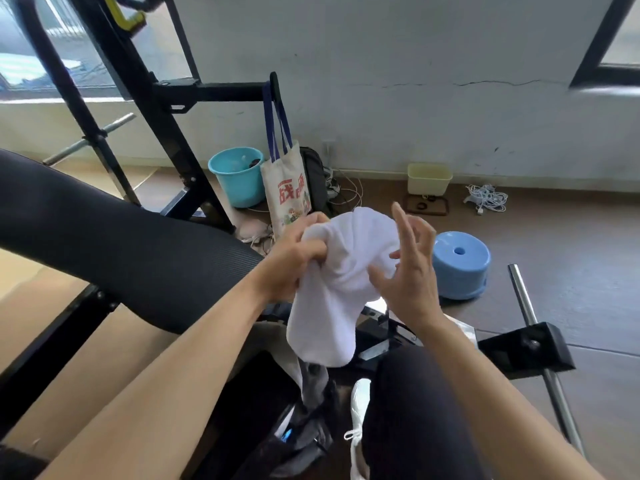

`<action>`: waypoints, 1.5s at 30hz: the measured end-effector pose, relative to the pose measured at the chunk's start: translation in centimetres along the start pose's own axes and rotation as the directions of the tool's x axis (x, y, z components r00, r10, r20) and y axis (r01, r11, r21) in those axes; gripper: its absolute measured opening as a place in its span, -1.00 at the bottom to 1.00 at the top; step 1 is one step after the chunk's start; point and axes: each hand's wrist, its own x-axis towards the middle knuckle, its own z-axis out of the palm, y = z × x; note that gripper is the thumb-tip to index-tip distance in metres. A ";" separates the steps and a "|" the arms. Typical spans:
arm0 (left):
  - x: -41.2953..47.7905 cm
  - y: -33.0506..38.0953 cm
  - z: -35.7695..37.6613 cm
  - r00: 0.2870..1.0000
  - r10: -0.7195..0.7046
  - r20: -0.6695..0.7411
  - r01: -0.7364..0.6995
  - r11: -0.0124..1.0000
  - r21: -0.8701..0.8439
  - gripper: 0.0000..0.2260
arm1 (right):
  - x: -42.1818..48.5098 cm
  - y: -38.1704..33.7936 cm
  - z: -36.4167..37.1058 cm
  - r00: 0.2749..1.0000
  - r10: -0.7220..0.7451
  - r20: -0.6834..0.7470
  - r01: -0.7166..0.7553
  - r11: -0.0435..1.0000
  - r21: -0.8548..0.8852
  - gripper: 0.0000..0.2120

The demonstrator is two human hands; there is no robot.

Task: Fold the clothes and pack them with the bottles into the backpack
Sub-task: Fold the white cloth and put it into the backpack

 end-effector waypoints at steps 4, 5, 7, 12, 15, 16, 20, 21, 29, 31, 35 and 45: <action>-2.2 -1.4 0.8 0.990 0.009 0.142 -0.049 0.960 0.277 -0.84 | 3.4 -0.5 1.2 0.872 -0.078 0.483 0.256 0.914 -0.314 -0.28; -2.6 -1.8 1.0 0.987 0.004 0.163 -0.055 0.949 0.311 -0.84 | 4.1 -0.2 1.7 0.830 -0.071 0.553 0.308 0.886 -0.348 -0.42; -3.3 -2.6 1.3 0.981 -0.017 0.195 -0.050 0.941 0.334 -0.77 | 5.4 -0.1 2.3 0.800 -0.018 0.599 0.275 0.899 -0.341 -0.63; -3.4 -4.2 1.1 0.999 -0.003 0.035 -0.001 0.995 0.102 -0.93 | 6.5 -0.9 1.2 0.893 0.165 0.418 -0.229 0.967 0.108 -0.75; -1.3 -5.9 0.9 0.954 -0.062 -0.294 0.098 0.989 0.108 -0.82 | 7.3 -1.1 -0.3 0.799 0.408 0.442 -0.576 0.733 0.363 -0.94; -0.6 -6.6 0.9 0.949 -0.046 -0.313 0.119 0.969 0.217 -0.78 | 7.7 -1.0 -0.9 0.763 0.486 0.427 -0.637 0.677 0.368 -0.96; 2.3 -8.6 2.2 0.997 0.012 -0.076 0.032 0.839 0.543 -0.49 | 8.8 -0.5 -2.4 0.605 0.623 0.496 -0.730 0.185 0.658 -0.79; 3.0 -8.9 2.6 0.999 0.003 -0.036 0.018 0.816 0.578 -0.43 | 9.2 -0.1 -2.9 0.573 0.662 0.484 -0.684 0.060 0.727 -0.80; 4.4 -9.0 4.8 0.975 -0.211 -0.072 0.188 0.610 0.770 -0.31 | 9.1 -2.5 -10.2 0.723 0.665 0.184 -0.388 0.171 0.906 -0.84; 4.6 -9.6 4.5 0.980 -0.181 -0.079 0.175 0.607 0.775 -0.29 | 8.6 -3.5 -11.4 0.769 0.626 0.132 -0.315 0.192 0.930 -0.85; 4.5 -9.3 3.9 0.978 -0.191 -0.080 0.195 0.721 0.665 -0.25 | 7.2 -5.8 -12.2 0.872 0.482 0.082 -0.275 0.345 0.898 -0.86; -4.1 -3.8 3.8 0.976 0.087 -0.200 -0.090 0.996 -0.008 -0.64 | 4.0 -8.1 -6.8 0.962 0.235 0.142 -0.270 0.723 0.636 -0.82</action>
